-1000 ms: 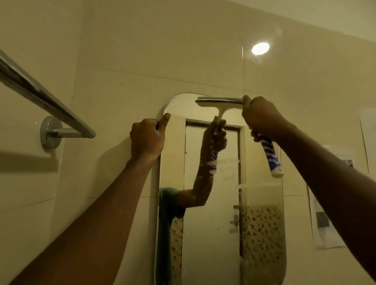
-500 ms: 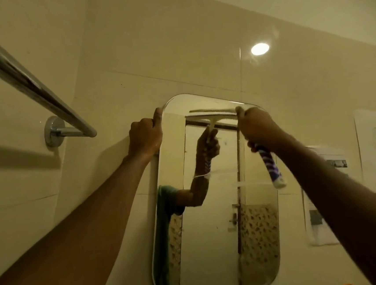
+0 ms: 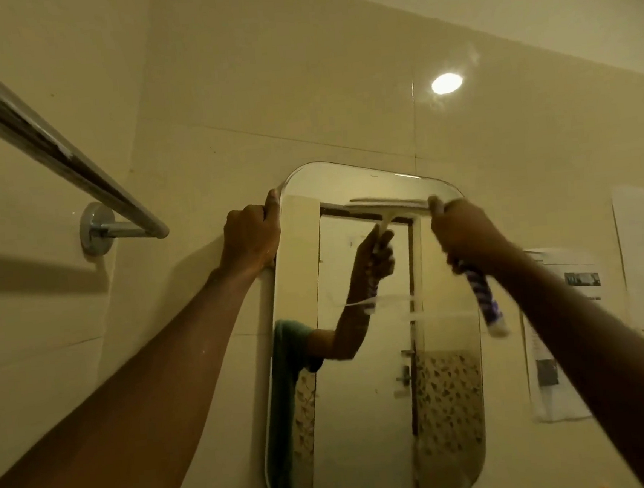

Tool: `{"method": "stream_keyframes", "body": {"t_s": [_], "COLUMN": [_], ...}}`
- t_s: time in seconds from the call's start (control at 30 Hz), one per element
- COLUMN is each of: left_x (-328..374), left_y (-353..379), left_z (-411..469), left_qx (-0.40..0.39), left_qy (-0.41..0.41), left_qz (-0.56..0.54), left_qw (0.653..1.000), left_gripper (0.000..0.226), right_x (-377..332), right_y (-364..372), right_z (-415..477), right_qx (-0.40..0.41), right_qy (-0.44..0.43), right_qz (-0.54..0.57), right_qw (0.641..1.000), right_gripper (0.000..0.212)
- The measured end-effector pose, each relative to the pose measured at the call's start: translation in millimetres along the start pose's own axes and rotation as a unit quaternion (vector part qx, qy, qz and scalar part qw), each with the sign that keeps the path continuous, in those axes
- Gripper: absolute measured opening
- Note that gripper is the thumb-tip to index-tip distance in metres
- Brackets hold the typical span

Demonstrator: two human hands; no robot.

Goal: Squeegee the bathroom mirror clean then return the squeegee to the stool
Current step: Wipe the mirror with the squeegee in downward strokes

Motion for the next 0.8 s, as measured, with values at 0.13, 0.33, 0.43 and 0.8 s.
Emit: {"method": "stream_keyframes", "body": {"t_s": [0.13, 0.33, 0.43, 0.8], "left_x": [-3, 0, -8, -15], "left_y": [2, -2, 1, -1], "left_z": [1, 2, 6, 6], "left_qx": [-0.019, -0.017, -0.019, -0.133], "left_qy": [-0.006, -0.008, -0.036, -0.147], "left_qz": [-0.006, 0.0, -0.028, -0.196], "left_qw": [1.0, 1.0, 0.999, 0.96], "left_gripper": [0.07, 0.07, 0.073, 0.081], "right_x": [14, 58, 5, -16], "right_y": [18, 60, 30, 85], "right_z": [0, -96, -55, -96], "right_qx": [0.02, -0.053, -0.04, -0.104], "right_qy": [0.004, 0.053, -0.011, 0.012], "right_qz": [0.022, 0.032, 0.012, 0.051], "right_qw": [1.0, 0.997, 0.999, 0.993], "right_gripper": [0.038, 0.051, 0.043, 0.026]}}
Point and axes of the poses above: each hand's wrist, its own z-axis towards the middle knuckle, its own y-axis out of the palm, x = y × z, the point moved 5 cm from there along z, towards the middle knuckle, and after that the axes turned 2 degrees about z, right-handed, at the moved point
